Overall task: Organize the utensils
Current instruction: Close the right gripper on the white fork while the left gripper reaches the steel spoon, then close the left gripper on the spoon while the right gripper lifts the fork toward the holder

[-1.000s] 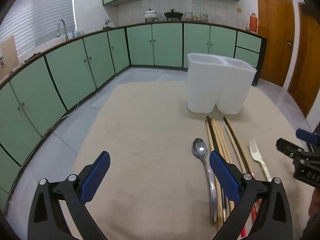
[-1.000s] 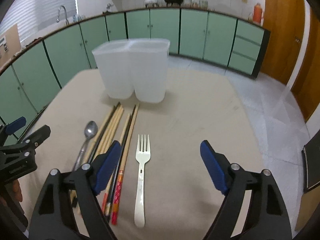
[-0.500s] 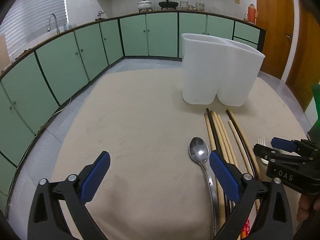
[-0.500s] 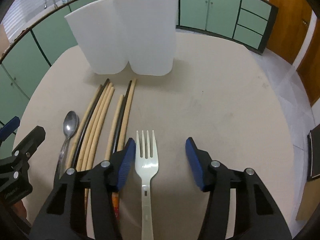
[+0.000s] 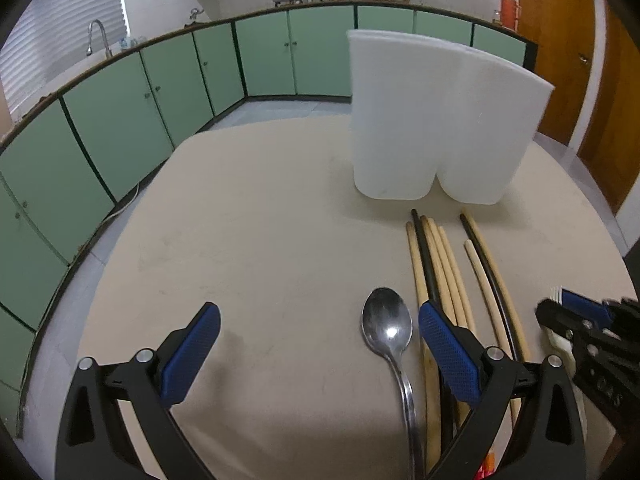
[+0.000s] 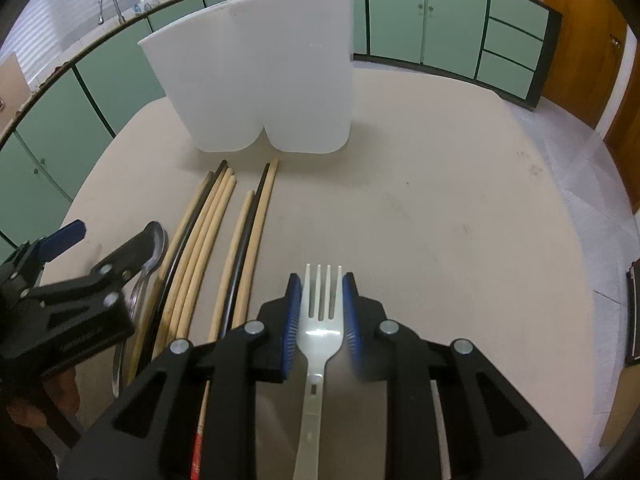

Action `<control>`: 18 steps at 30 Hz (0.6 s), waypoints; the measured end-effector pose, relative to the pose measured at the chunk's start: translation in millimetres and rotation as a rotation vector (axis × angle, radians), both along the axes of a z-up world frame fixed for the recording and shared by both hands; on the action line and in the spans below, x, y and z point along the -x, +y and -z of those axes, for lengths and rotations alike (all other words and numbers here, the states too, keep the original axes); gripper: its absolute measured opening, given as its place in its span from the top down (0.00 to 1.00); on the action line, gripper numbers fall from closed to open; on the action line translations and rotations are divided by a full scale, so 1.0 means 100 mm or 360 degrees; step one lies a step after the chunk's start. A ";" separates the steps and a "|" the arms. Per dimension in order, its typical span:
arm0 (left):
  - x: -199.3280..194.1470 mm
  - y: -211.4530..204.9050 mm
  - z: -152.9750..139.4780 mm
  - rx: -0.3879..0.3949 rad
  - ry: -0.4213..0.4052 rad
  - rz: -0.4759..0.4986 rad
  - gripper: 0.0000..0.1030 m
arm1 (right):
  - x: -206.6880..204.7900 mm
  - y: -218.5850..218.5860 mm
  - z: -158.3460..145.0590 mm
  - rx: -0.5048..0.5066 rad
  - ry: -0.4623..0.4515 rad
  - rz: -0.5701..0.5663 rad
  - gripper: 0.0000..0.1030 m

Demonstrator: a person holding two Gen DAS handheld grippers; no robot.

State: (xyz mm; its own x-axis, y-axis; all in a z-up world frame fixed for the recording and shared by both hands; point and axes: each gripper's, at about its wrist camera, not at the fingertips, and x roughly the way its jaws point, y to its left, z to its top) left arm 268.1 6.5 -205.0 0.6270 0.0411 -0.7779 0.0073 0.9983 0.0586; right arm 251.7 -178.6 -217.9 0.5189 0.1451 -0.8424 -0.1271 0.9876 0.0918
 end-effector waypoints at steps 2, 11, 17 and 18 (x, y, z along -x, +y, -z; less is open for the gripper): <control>-0.05 -0.01 0.02 0.0015 0.0021 -0.0012 0.06 | -0.02 -0.03 0.00 -0.0003 -0.0005 -0.0003 0.80; -0.15 0.01 0.11 0.0079 0.0113 -0.0039 0.13 | 0.06 0.00 0.01 -0.0026 -0.0027 -0.0012 0.79; -0.17 -0.01 0.10 0.0120 0.0123 -0.0022 0.28 | 0.06 -0.02 0.00 -0.0026 -0.0019 -0.0019 0.79; -0.17 -0.02 0.09 0.0126 0.0124 -0.0002 0.34 | 0.05 0.00 0.00 -0.0023 -0.0016 -0.0022 0.79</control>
